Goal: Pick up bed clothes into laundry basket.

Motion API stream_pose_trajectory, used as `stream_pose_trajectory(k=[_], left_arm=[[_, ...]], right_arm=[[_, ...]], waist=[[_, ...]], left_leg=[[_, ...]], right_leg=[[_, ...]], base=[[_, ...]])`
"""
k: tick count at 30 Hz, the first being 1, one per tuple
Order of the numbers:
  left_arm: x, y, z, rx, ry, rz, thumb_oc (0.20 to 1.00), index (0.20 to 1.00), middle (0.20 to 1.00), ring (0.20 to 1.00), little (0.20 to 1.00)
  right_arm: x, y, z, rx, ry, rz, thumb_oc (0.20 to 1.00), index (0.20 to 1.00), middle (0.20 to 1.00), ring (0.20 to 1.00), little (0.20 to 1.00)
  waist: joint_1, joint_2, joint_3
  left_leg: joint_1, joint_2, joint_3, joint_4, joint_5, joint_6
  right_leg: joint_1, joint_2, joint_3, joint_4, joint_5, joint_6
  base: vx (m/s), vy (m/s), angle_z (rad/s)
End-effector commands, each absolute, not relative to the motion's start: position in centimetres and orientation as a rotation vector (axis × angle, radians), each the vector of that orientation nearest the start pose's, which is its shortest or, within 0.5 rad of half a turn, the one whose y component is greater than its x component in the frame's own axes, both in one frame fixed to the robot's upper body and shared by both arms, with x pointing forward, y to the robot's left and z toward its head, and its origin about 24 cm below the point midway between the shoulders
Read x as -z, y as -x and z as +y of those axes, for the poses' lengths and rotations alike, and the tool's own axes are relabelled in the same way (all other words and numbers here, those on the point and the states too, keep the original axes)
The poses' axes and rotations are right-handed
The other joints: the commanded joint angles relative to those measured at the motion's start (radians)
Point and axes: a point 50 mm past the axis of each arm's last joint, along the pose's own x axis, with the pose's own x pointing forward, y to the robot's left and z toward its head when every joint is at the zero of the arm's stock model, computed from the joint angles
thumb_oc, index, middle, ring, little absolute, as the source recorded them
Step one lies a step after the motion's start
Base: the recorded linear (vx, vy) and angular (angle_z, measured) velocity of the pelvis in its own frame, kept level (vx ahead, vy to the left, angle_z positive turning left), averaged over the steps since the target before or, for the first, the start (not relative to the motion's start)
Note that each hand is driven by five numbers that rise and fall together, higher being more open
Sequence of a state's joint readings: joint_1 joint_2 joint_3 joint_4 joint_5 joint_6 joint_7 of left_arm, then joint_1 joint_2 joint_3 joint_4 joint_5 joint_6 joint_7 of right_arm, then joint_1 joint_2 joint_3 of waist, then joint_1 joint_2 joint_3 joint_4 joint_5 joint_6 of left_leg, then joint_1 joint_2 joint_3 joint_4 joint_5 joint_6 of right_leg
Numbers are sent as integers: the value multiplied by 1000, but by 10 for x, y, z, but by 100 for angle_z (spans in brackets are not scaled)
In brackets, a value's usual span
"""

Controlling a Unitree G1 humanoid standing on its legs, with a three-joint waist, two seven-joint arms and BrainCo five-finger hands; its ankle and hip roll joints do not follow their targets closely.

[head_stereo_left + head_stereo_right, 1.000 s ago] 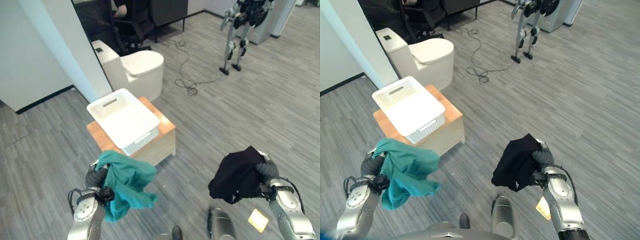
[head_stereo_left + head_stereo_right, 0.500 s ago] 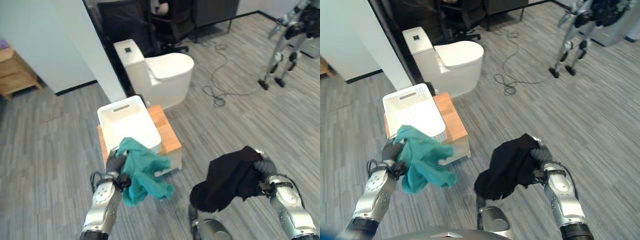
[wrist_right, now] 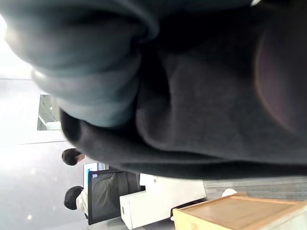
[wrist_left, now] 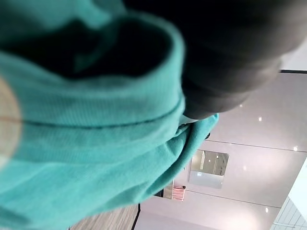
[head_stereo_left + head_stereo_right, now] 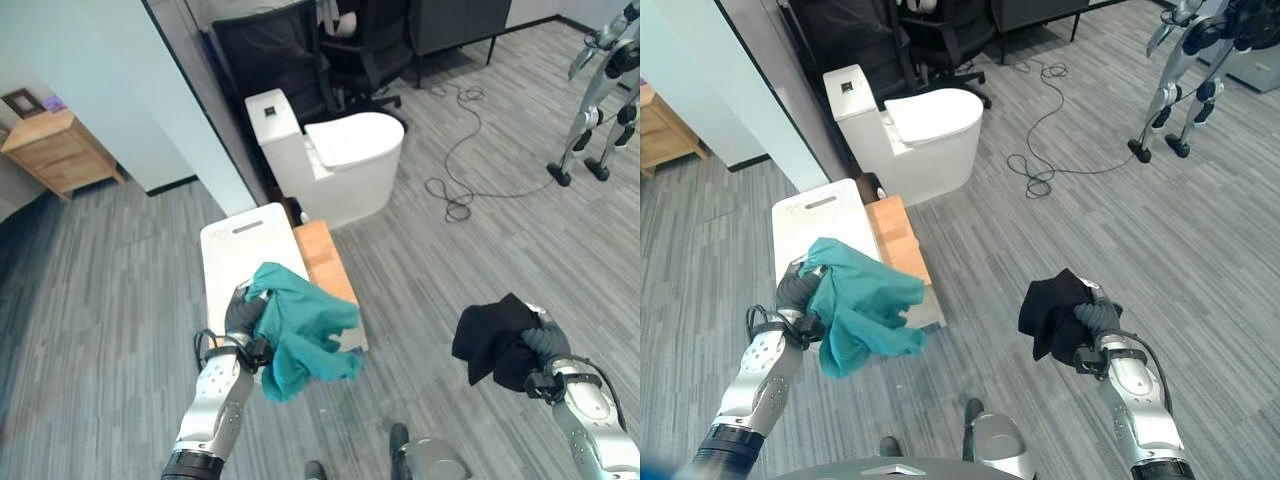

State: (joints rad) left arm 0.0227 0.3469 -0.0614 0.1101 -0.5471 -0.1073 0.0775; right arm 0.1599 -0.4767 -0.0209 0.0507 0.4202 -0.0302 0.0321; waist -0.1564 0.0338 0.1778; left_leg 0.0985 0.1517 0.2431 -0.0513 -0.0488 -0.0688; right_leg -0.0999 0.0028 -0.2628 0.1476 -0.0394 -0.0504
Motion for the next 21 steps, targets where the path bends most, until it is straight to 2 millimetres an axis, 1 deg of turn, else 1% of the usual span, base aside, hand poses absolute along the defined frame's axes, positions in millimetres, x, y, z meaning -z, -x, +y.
stream_pose_trajectory(k=[1, 3, 4, 5, 6, 7, 8, 9, 10, 11, 12, 13, 15, 16, 18, 20, 21], left_arm=[[-53, -245, 245, -168, 170, -66, 200, 200, 200, 200, 200], [-50, -244, 246, -173, 155, -50, 200, 200, 200, 200, 200], [-50, -248, 247, -158, 107, -42, 200, 200, 200, 200, 200], [-54, -252, 248, -144, 85, -52, 200, 200, 200, 200, 200], [-54, -253, 248, -144, 85, -53, 200, 200, 200, 200, 200], [-60, -260, 243, -106, 67, -70, 200, 200, 200, 200, 200], [-62, -262, 242, -93, 53, -76, 200, 200, 200, 200, 200], [-62, -262, 242, -93, 53, -77, 200, 200, 200, 200, 200], [-64, -262, 243, -95, 37, -82, 200, 200, 200, 200, 200], [-64, -260, 246, -105, 34, -82, 200, 200, 200, 200, 200], [-63, -258, 246, -113, 43, -81, 200, 200, 200, 200, 200], [-63, -257, 247, -119, 53, -84, 200, 200, 200, 200, 200], [-62, -254, 250, -149, 73, -88, 200, 200, 200, 200, 200], [-62, -254, 250, -150, 73, -89, 200, 200, 200, 200, 200], [-61, -252, 252, -171, 98, -87, 200, 200, 200, 200, 200], [-55, -250, 250, -174, 118, -69, 200, 200, 200, 200, 200], [-52, -251, 248, -175, 125, -61, 200, 200, 200, 200, 200]], right_arm=[[-53, -228, -235, -48, 77, 6, 200, 200, 200, 200, 200], [-53, -229, -233, -57, 75, 3, 200, 200, 200, 200, 200], [-54, -230, -231, -63, 73, -4, 200, 200, 200, 200, 200], [-54, -231, -231, -63, 69, -6, 200, 200, 200, 200, 200], [-54, -231, -231, -63, 69, -7, 200, 200, 200, 200, 200], [-50, -229, -230, -66, 62, 6, 200, 200, 200, 200, 200], [-48, -227, -229, -66, 57, 16, 200, 200, 200, 200, 200], [-48, -227, -229, -66, 57, 16, 200, 200, 200, 200, 200], [-45, -227, -227, -71, 51, 23, 200, 200, 200, 200, 200], [-42, -228, -224, -83, 44, 37, 200, 200, 200, 200, 200], [-41, -228, -222, -94, 43, 39, 200, 200, 200, 200, 200], [-41, -229, -220, -104, 43, 41, 200, 200, 200, 200, 200], [-45, -236, -212, -157, 53, 28, 200, 200, 200, 200, 200], [-45, -237, -212, -158, 53, 27, 200, 200, 200, 200, 200], [-53, -243, -209, -189, 85, 1, 200, 200, 200, 200, 200], [-60, -248, -210, -214, 131, -14, 200, 200, 200, 200, 200], [-63, -249, -212, -206, 145, -24, 200, 200, 200, 200, 200]], waist=[[28, -59, -14], [28, -60, -8], [15, -60, 12], [1, -56, 18], [2, -57, 16], [-24, -45, 17], [-25, -40, 14], [-25, -41, 15], [-20, -39, 15], [-9, -44, 4], [-4, -44, -4], [4, -42, -8], [27, -39, -16], [24, -38, -16], [40, -38, -15], [61, -49, -11], [62, -55, -3]], left_leg=[[1, -57, 2, 24, 38, 6], [0, -61, -1, 22, 38, 10], [-16, -63, -12, 21, 41, 9], [-32, -64, -29, 23, 45, 10], [-38, -65, -27, 24, 48, 10], [-63, -65, -68, 28, 51, 13], [-70, -59, -81, 29, 53, 10], [-70, -59, -82, 30, 53, 10], [-70, -48, -89, 32, 54, 8], [-65, -42, -87, 17, 62, 5], [-64, -46, -91, 3, 68, 2], [-64, -46, -98, -3, 79, -2], [-78, -33, -116, -16, 111, -19], [-78, -32, -118, -17, 112, -19], [-89, -17, -135, -20, 132, -36], [-110, -2, -168, 7, 141, -50], [-124, -3, -173, 42, 136, -49]], right_leg=[[78, -145, 99, -154, 85, 180], [68, -149, 108, -141, 89, 186], [44, -157, 169, -123, 104, 205], [21, -148, 249, -106, 106, 215], [15, -148, 251, -106, 109, 215], [6, -122, 415, -81, 86, 221], [10, -126, 453, -72, 68, 217], [10, -126, 452, -70, 67, 216], [21, -140, 446, -63, 56, 212], [43, -154, 416, -79, 51, 210], [54, -152, 405, -103, 46, 212], [61, -150, 399, -117, 42, 212], [77, -132, 376, -152, 28, 198], [78, -131, 374, -152, 29, 197], [90, -116, 350, -161, 20, 182], [121, -98, 311, -180, 11, 158], [126, -100, 296, -178, 14, 154]], base=[[-51, 95, -2], [-82, 61, -1], [-150, 29, 3], [-159, 25, 11], [-107, 19, 62], [-63, 15, 99], [-54, 17, 133], [-12, -45, 97], [-27, -102, 60], [-33, -133, 29], [-35, -126, 13], [-39, -134, 11], [-54, -172, 18], [-43, -157, 22], [-62, -191, 18], [-107, -295, 33], [-79, -191, 82]])
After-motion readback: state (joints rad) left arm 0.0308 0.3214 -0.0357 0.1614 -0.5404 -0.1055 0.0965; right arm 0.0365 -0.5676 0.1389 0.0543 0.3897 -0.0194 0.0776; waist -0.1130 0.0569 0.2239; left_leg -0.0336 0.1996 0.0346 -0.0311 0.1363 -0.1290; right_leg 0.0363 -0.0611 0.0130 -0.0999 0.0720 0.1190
